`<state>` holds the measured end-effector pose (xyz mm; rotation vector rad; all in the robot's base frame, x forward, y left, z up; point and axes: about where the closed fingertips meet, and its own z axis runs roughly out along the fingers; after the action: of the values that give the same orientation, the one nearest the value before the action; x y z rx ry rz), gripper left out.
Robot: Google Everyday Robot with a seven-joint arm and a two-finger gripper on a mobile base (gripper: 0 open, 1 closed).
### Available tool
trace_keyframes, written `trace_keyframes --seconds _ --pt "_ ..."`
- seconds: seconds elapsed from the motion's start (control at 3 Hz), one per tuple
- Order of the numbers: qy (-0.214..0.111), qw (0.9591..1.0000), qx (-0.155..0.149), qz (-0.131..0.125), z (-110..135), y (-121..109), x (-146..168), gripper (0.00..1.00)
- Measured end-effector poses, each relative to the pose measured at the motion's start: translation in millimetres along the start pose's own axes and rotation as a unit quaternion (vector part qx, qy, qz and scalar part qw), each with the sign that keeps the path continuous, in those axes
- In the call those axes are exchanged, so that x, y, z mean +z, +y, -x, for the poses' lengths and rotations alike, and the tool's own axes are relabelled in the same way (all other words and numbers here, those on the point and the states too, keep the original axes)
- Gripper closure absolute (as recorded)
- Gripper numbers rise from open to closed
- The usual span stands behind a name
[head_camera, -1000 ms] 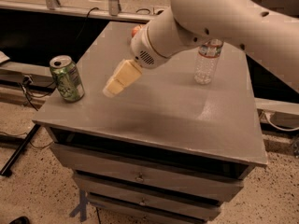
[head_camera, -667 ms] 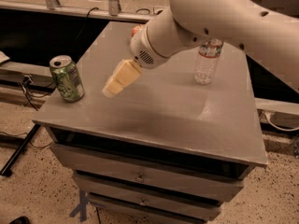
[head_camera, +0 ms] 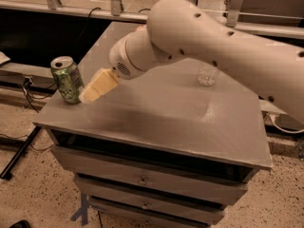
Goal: Knock green can over
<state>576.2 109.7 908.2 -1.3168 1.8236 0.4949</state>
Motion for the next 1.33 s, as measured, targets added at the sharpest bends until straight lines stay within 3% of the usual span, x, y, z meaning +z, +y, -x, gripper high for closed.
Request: trace_keyframes --seconds 0.33,0.67,1.0,1.33 --pt "-0.057 0.9980 0.021 0.018 25.7 14.6 53.8 0.00" --pt "-0.089 0.9951 0.030 0.031 41.6 21.7 81.6 0.00" --pt "-0.096 0.9942 0.040 0.029 39.4 24.9 98.2 0.18" --pt "-0.097 0.9942 0.043 0.016 37.0 19.3 95.1 0.42"
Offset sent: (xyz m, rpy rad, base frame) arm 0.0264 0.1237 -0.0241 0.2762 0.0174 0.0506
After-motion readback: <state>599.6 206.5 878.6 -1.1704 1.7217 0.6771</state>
